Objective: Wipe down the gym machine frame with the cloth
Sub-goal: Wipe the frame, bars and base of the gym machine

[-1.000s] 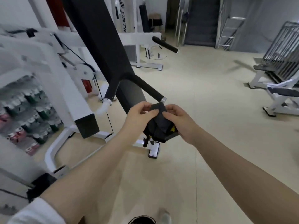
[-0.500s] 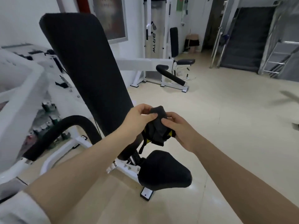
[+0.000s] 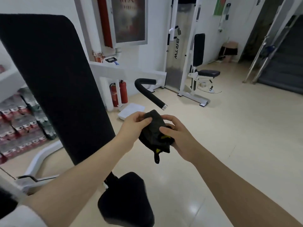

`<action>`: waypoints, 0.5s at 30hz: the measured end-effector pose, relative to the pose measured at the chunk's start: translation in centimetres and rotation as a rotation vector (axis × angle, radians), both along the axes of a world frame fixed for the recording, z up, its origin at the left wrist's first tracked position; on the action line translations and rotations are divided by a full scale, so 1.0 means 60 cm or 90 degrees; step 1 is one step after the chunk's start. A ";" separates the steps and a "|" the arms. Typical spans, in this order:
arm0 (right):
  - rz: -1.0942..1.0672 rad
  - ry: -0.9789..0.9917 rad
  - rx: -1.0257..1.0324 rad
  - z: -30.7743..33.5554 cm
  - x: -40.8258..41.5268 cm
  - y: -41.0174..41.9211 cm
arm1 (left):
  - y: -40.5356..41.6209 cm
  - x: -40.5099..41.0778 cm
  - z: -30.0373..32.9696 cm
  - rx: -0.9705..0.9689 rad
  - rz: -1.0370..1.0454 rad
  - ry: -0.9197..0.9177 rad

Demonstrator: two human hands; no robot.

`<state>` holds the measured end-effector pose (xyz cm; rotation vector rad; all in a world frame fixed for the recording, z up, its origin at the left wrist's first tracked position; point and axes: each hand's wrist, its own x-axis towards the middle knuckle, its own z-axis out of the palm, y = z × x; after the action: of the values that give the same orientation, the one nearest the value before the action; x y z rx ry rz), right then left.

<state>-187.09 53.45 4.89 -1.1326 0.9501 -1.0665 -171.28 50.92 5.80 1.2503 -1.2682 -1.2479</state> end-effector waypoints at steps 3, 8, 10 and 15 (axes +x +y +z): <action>0.027 0.000 -0.006 -0.006 -0.062 -0.069 | -0.064 -0.059 -0.005 -0.002 0.030 0.019; -0.004 0.019 -0.019 -0.007 -0.163 -0.232 | -0.223 -0.162 -0.008 -0.042 0.033 -0.001; -0.007 0.035 -0.010 0.000 -0.202 -0.317 | -0.307 -0.195 -0.003 -0.048 0.024 -0.035; -0.007 0.122 -0.004 0.015 -0.274 -0.521 | -0.502 -0.247 0.011 -0.071 0.071 -0.202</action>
<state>-203.55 22.21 5.80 -1.2527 1.1035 -0.9825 -186.07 20.81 6.43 1.4558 -1.4498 -0.9099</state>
